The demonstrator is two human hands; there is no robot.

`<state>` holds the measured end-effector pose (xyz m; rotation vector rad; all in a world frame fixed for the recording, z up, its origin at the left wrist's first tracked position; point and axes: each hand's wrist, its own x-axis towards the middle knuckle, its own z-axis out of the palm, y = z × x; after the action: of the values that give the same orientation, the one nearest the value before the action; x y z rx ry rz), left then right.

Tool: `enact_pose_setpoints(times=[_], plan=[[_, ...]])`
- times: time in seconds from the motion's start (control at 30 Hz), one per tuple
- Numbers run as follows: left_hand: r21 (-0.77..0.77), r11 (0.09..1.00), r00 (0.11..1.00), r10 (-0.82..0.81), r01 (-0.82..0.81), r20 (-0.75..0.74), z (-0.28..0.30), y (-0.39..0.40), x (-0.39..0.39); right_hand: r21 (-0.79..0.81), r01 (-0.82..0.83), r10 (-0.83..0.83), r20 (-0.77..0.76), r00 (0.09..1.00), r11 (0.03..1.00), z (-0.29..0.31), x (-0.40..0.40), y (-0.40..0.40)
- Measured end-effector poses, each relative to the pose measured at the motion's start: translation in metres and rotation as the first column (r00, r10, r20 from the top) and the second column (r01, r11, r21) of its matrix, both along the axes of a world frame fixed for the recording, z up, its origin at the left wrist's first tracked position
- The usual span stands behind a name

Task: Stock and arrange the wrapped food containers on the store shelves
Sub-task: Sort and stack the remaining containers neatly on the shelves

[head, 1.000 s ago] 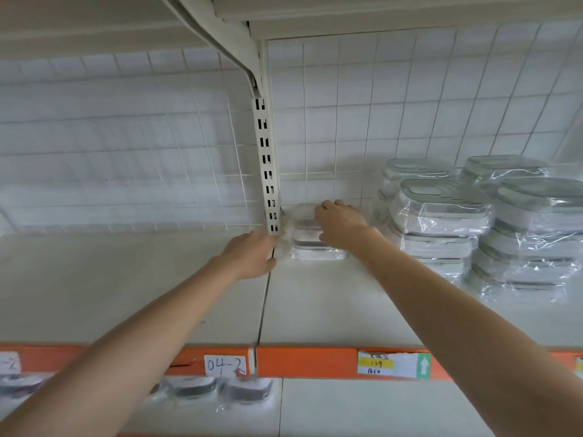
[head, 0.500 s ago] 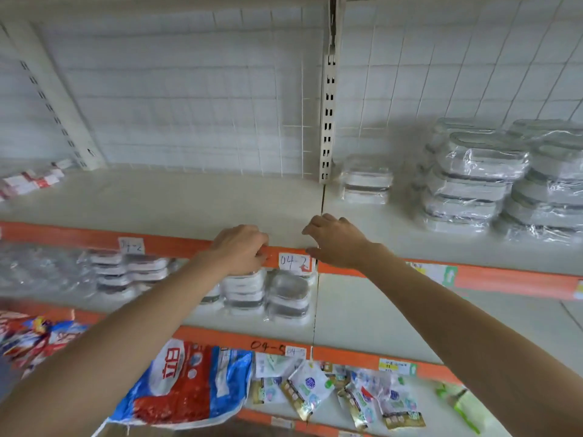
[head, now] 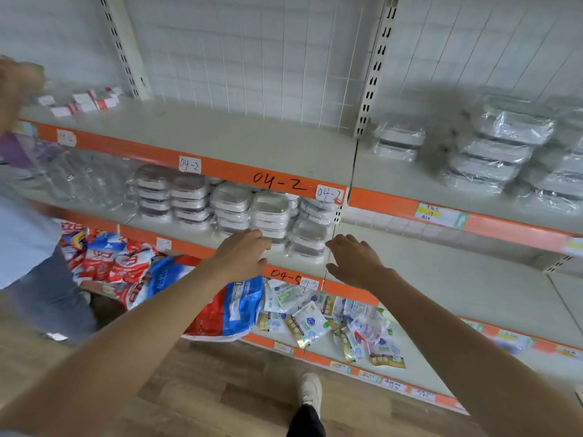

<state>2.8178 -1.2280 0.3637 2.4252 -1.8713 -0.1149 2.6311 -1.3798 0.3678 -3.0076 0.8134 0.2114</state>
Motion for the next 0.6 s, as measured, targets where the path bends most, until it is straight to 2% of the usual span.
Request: enact_pose_setpoints(times=[0.3,0.47,0.6], plan=[[0.028,0.998,0.998,0.049,-0.048,-0.038,-0.033,-0.022,-0.001,0.123,0.074,-0.072,-0.023,0.997,0.990,-0.046,0.017,-0.027],[0.036,0.998,0.997,0.049,-0.047,-0.063,-0.091,-0.055,0.015,0.171,0.086,-0.087,0.001,0.996,0.981,-0.107,0.044,-0.069],[0.009,0.997,0.993,0.076,-0.075,-0.085,-0.143,-0.093,0.033,0.190,0.107,-0.128,0.105,0.986,0.976,-0.159,0.082,-0.121]])
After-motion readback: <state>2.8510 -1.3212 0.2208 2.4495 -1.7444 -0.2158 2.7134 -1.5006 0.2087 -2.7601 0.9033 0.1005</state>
